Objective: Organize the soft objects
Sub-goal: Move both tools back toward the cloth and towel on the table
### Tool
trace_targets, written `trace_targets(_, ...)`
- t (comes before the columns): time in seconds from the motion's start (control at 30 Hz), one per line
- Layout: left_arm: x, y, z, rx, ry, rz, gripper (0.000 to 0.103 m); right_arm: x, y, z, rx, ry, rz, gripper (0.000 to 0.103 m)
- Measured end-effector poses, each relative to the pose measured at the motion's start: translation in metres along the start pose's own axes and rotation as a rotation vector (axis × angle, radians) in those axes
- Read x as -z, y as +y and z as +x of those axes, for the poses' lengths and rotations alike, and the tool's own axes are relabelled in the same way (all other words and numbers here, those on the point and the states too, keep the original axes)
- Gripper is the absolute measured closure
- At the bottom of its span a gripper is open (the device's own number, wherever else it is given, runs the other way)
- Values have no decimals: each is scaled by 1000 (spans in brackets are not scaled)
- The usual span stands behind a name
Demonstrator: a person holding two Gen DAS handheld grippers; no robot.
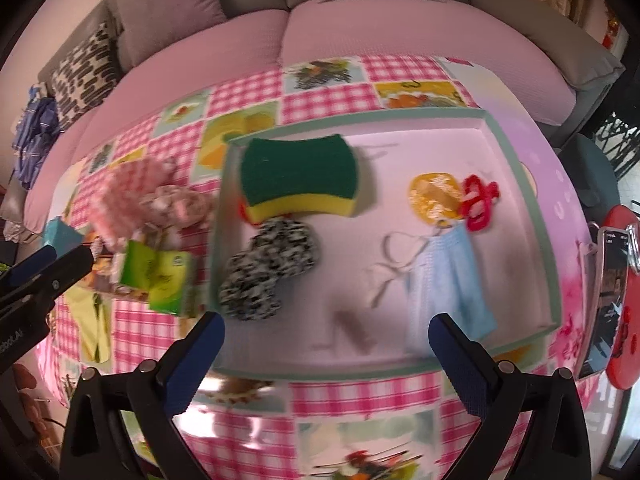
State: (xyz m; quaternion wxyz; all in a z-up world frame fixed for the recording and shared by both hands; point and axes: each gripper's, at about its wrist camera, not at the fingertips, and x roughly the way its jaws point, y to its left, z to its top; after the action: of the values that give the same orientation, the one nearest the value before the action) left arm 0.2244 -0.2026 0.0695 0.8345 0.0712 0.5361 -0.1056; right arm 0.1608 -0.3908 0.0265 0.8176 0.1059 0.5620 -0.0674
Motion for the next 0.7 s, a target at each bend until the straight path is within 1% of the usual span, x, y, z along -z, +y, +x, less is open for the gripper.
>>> trace_targets(0.13, 13, 18, -17, -3, -42, -12, 20, 11, 22, -7, -18, -19, -19, 0)
trace_targets(0.2, 20, 30, -25, 13, -65, -29, 20, 16, 33, -8, -19, -22, -36, 0)
trace_targets(0.33, 34, 48, -41, -8, -119, -36, 20, 25, 52, -12, -45, -31, -55, 0)
trace_targets(0.43, 44, 67, -49, 8, -128, -71, 20, 32, 67, -14, -50, -30, -66, 0)
trace_targets(0.53, 55, 88, -58, 8, -137, -114, 20, 38, 79, -15, -65, -24, -71, 0)
trace_targets(0.6, 63, 105, -62, -2, -140, -146, 20, 42, 89, -15, -75, -17, -84, 0)
trace_targets(0.7, 74, 134, -66, -38, -140, -198, 20, 48, 106, -15, -71, -13, -112, 0)
